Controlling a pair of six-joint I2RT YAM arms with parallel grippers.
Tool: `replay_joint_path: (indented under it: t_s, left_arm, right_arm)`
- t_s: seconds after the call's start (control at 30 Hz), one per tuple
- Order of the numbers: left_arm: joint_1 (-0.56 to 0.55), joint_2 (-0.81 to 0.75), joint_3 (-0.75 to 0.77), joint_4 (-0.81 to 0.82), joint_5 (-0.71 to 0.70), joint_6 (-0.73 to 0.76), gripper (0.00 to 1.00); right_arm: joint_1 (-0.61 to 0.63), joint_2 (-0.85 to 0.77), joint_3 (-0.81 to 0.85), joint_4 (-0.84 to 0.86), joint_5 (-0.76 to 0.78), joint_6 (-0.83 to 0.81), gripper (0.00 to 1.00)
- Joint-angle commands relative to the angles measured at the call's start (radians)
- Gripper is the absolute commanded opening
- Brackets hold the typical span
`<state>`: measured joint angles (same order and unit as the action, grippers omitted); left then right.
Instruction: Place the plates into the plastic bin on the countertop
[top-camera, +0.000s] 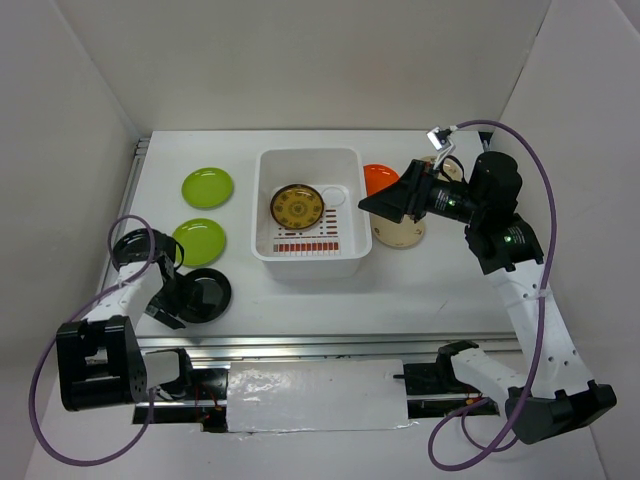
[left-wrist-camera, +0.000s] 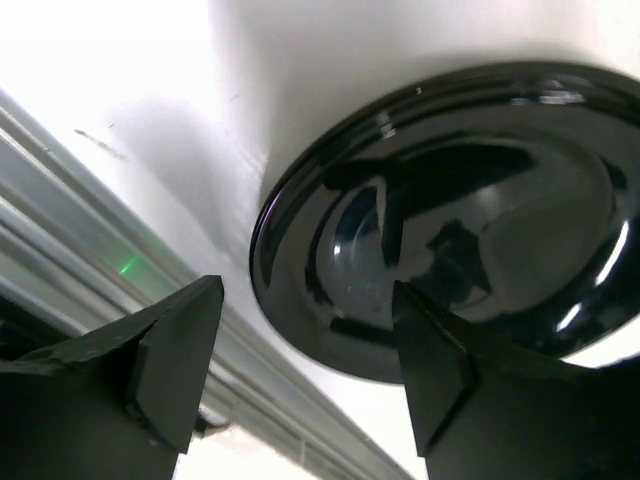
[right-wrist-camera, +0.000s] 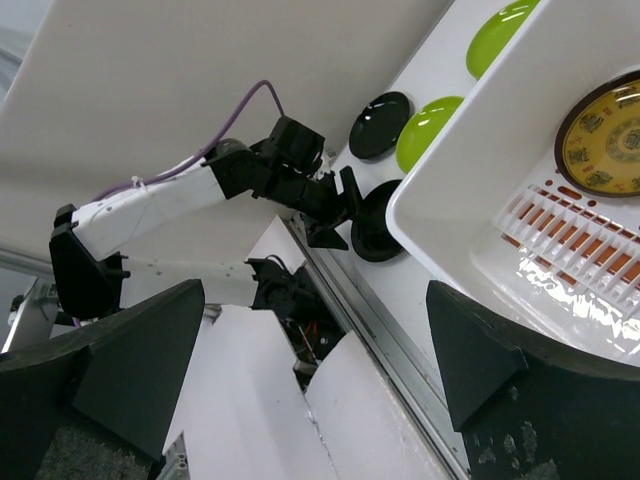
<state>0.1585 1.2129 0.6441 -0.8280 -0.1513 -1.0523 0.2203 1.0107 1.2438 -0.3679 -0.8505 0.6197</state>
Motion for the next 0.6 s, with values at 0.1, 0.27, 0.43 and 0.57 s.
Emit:
replay_joint_path:
  t_s: [0.1,0.27,0.43,0.57]
  left_arm:
    - [-0.002,0.056,-0.038,0.119,0.004,-0.012,0.67]
    - [-0.002,0.063,-0.058,0.142,0.010,-0.018,0.21]
    - [-0.004,0.014,-0.104,0.133,0.025,-0.026,0.05]
    - [-0.004,-0.038,-0.144,0.127,0.064,-0.023,0.00]
  right_arm:
    - [0.011,0.000,0.048,-0.005,-0.015,-0.008,1.00]
    - [0.011,-0.001,0.049,-0.017,-0.004,-0.014,1.00]
    - [0.011,-0.004,0.040,-0.017,0.002,-0.011,1.00]
    - [0.014,-0.003,0.040,-0.011,0.010,0.000,1.00]
